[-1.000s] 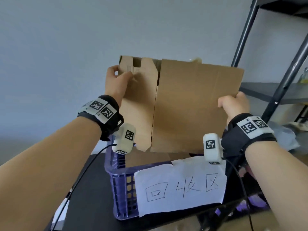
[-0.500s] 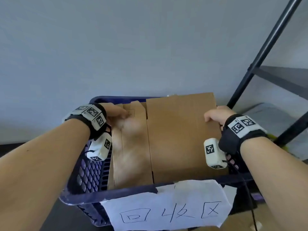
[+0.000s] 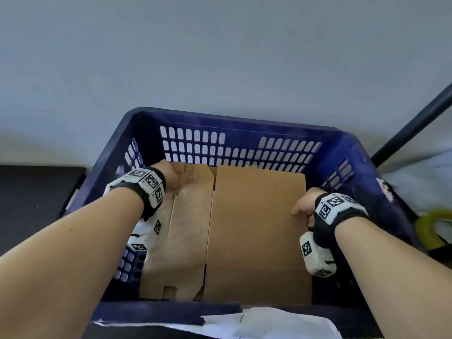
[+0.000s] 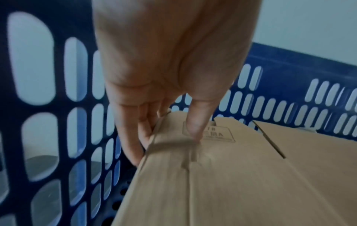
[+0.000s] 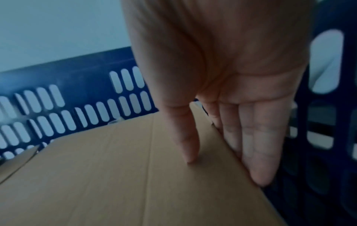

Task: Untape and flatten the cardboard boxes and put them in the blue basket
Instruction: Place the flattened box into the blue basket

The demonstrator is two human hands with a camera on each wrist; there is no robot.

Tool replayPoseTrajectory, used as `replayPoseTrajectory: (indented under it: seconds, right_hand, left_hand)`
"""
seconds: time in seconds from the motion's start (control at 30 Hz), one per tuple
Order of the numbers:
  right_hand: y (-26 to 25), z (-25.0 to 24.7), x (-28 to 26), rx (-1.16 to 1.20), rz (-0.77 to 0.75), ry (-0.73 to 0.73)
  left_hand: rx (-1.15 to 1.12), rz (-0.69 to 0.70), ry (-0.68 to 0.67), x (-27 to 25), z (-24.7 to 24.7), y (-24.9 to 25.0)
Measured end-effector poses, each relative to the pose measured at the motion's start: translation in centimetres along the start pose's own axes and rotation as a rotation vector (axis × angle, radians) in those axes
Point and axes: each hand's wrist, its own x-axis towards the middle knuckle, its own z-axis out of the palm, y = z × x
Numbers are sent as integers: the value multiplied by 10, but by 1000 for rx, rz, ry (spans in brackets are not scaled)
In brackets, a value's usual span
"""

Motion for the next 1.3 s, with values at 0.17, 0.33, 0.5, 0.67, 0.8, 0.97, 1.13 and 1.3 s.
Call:
replayPoseTrajectory:
  seconds: [0.17,0.33,0.5,0.67,0.8,0.97,1.13,1.3]
  right_hand:
    - [-7,19,20,-86,11,11]
    - [-30,31,21,-133,-316,141]
    - [-66,53,8,-252,-563,-182]
    - [-77,80,15,-409,-567,-242]
    - [-78,93,19,-450,-564,-214]
    - [-78,92,22,-449,-573,-193]
    - [-80,94,23,-444,-571,-200]
    - [-82,92,23,-447,-562,-221]
  left_hand:
    - [57,-19,111,19,23,-5]
    - [165,123,96,25,39,4]
    - [358,296,-158,20,61,15]
    - [598,336,-210,23,78,11]
    - [696,344,-205,24,85,10]
    - [732,346,-191,28,88,11]
    - [746,340,-210,31,90,13]
    - [744,337,-222,31,89,15]
